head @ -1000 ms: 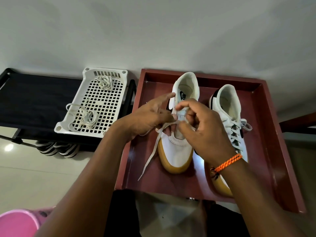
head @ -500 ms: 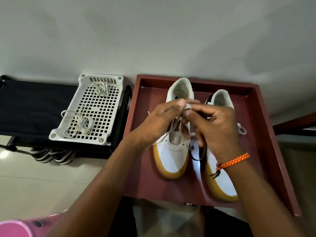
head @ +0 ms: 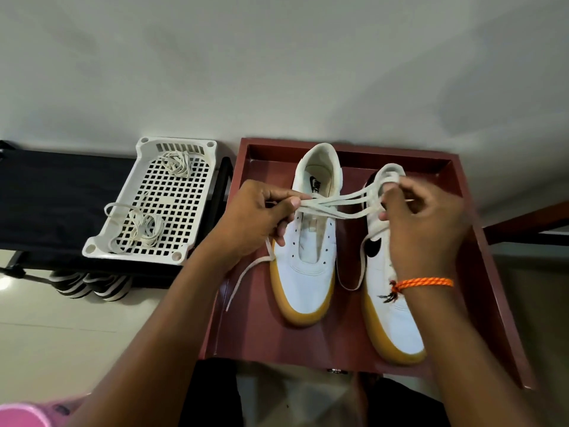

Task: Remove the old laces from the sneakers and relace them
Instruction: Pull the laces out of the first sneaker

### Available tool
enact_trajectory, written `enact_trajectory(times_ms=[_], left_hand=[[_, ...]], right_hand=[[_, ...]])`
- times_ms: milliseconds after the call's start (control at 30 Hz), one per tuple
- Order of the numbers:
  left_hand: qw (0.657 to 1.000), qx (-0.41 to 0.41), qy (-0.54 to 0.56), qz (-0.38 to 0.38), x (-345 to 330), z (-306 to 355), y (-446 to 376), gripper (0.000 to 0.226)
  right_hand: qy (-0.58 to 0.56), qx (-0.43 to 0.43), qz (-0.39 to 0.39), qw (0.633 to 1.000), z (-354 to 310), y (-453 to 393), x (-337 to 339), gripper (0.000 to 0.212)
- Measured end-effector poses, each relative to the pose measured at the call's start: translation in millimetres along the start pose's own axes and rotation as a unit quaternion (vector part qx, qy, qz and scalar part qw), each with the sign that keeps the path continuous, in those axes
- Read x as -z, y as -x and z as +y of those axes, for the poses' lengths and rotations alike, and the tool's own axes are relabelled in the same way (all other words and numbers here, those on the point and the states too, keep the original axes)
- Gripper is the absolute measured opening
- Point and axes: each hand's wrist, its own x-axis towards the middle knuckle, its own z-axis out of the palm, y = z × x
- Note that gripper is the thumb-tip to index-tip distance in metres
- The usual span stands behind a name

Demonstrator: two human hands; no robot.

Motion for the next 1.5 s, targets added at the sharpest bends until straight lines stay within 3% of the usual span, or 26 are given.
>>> enact_trajectory(times_ms=[100,167,267,400,467,600,767,867,1033,1200,1333,1500], left_hand=[[0.999,-0.031,0.006,-0.014,-4,3,0,0.018],[0.998,-0.045,0.029,-0.027,-7,6,1,0.013],[0.997,-0.042,0.058,-0.03,-11,7,2,0.031],[0.998,-0.047,0.048,-0.01,-14,8,1,0.034],[0.998,-0.046,0.053,-0.004,-16,10,1,0.026],[0.999,-0.017,0.042,-0.009,-10,3,12,0.018],[0.995,0.065,0.007,-0.071,18,-13,33,0.036],[0.995,0.082,0.017,-0.048,36,-17,50,0.035],[0.985,0.051,0.159,0.047,41,-9,75,0.024],[0.97,0.001,0.243,0.02,54,7,113,0.019],[0.97,0.057,0.234,-0.026,83,14,152,0.021],[0.97,0.122,0.198,0.073,124,-7,213,0.028]], right_hand=[[0.069,0.148,-0.093,0.982,-11,17,-12,0.011],[0.053,0.18,-0.146,0.971,-15,29,-22,0.017],[-0.007,0.157,-0.219,0.963,-22,42,-30,0.032],[-0.085,0.094,-0.263,0.957,-27,40,-26,0.027],[-0.053,0.113,-0.254,0.959,-23,35,-25,0.012],[0.0,0.136,-0.204,0.969,-20,33,-21,0.014],[0.048,0.11,-0.069,0.99,-17,15,-10,0.019],[0.048,0.098,-0.038,0.993,-18,15,-12,0.015],[-0.025,0.137,-0.179,0.974,-47,49,-32,0.015],[-0.09,0.127,-0.344,0.926,-97,90,-51,0.011],[-0.107,0.103,-0.364,0.919,-120,116,-61,0.015],[-0.101,0.001,-0.38,0.92,-158,172,-94,0.007]])
